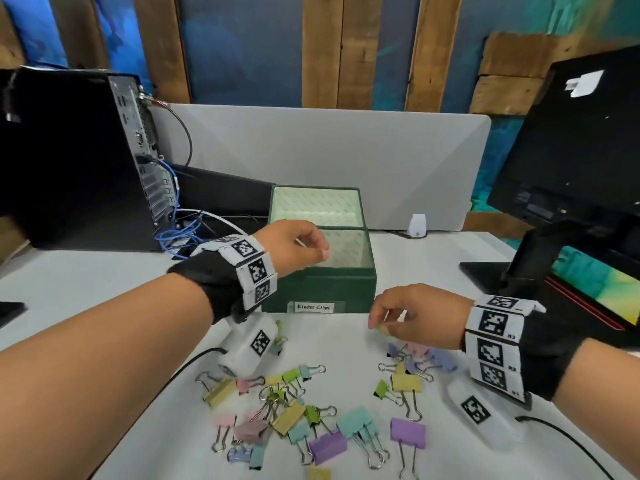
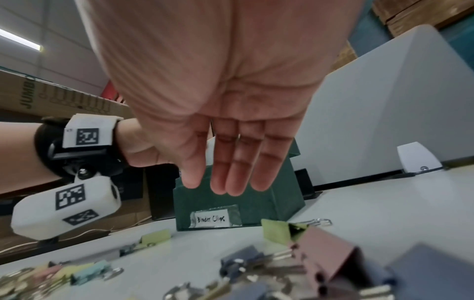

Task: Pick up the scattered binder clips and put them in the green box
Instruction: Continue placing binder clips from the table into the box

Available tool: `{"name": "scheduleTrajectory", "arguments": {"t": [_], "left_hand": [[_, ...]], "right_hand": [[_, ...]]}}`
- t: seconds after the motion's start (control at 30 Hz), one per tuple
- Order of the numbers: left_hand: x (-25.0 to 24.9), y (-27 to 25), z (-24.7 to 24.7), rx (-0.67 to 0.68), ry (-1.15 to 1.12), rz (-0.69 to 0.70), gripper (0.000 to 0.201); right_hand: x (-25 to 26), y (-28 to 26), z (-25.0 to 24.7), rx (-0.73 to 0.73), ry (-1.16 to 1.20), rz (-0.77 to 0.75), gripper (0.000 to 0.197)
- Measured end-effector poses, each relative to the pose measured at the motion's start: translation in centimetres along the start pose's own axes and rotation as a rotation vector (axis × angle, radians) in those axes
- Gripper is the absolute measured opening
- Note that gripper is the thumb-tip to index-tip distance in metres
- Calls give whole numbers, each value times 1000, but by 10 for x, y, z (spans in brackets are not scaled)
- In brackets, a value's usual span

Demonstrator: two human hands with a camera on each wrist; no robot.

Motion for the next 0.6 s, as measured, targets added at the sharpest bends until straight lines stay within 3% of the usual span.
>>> {"name": "scheduleTrajectory", "arguments": {"t": [0.1, 0.2, 0.33, 0.43, 0.6], "left_hand": [[7, -25, -5, 185, 55, -44, 13], [24, -49, -3, 417, 259, -99, 14], [44, -76, 6, 595, 398, -172, 38], [48, -86, 15, 628, 435, -184, 52], [52, -81, 25, 608, 425, -131, 50]], "right_hand": [[10, -2, 8, 77, -65, -14, 25], [16, -5, 15, 143, -154, 11, 27], [11, -13, 23, 265, -231, 71, 27], [4, -16, 30, 348, -226, 104, 30], [4, -18, 34, 362, -241, 56, 37]]}}
Point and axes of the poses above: each hand's wrist, its own y-axis towards the middle knuckle, its own z-axis out of the palm, x = y × z, the point moved 6 cm from there along y, towards the middle knuckle, and after that the axes turned 14 degrees about z, right-handed, at the moved point
